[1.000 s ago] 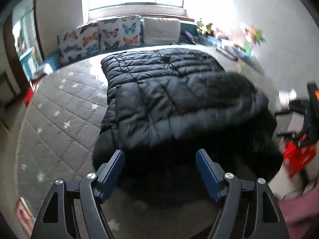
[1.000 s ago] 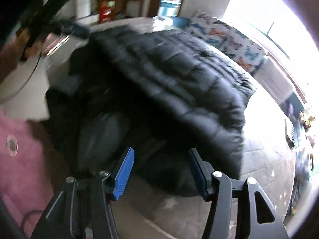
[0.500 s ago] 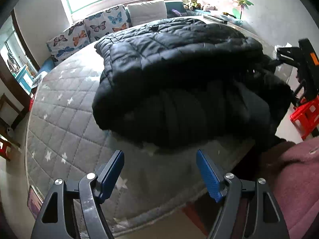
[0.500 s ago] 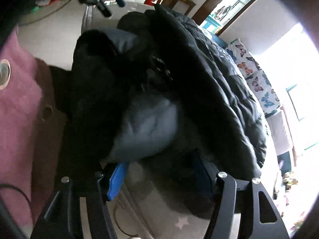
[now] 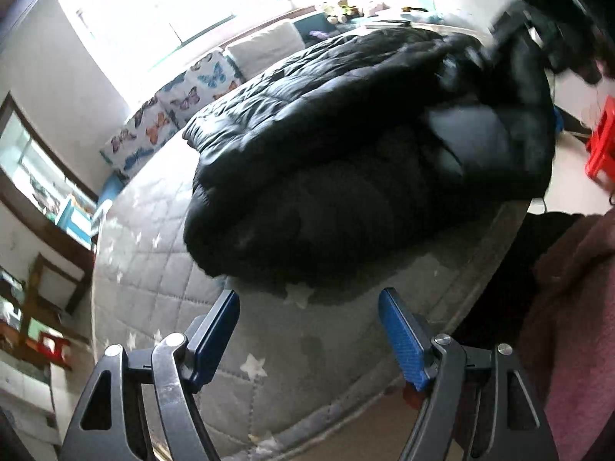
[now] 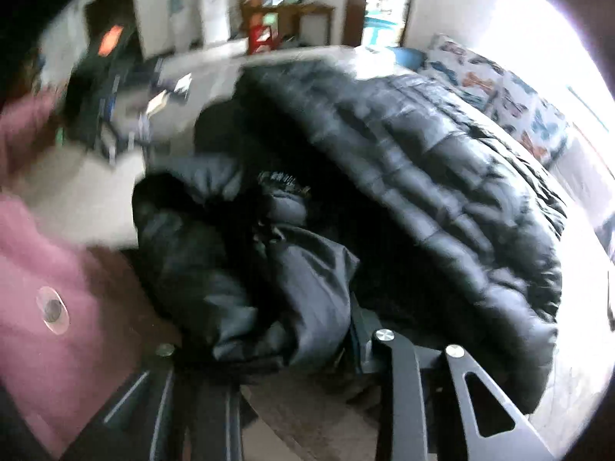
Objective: Fold large clothes
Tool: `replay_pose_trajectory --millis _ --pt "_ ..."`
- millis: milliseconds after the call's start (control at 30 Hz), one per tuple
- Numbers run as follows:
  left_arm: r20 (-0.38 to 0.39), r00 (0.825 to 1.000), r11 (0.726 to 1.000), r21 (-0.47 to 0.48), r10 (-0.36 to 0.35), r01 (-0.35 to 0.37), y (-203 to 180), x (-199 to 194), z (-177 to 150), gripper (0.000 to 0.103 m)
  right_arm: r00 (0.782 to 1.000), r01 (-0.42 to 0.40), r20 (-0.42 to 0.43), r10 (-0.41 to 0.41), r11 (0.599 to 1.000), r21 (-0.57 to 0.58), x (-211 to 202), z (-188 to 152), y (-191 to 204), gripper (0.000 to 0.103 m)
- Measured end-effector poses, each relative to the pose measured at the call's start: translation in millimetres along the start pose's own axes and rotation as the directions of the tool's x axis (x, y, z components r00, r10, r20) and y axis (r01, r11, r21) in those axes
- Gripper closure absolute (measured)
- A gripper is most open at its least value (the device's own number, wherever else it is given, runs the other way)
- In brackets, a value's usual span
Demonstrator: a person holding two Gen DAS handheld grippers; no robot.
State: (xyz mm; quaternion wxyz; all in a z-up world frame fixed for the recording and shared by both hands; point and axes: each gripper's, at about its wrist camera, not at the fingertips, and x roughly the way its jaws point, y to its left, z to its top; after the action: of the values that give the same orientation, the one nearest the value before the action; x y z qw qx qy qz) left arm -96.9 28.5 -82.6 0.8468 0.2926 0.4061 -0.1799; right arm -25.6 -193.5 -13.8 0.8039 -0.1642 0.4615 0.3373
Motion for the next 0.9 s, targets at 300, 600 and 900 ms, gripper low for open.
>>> replay_pose_trajectory --millis 300,600,900 --pt "0.072 0.991 0.984 0.13 0.116 -0.124 -7 25 20 0.02 0.998 -0.014 0.065 0.006 0.992 0.126 -23 22 -18 0.078" --pt "0.151 0.987 0.98 0.177 0.062 -0.089 -12 37 23 0.059 0.996 0.015 0.082 -0.029 0.987 0.163 -23 21 -19 0.079" --pt "0.184 0.98 0.996 -0.026 -0.075 0.081 18 3 16 0.069 0.992 0.013 0.125 -0.036 0.984 0.178 -47 5 0 0.082"
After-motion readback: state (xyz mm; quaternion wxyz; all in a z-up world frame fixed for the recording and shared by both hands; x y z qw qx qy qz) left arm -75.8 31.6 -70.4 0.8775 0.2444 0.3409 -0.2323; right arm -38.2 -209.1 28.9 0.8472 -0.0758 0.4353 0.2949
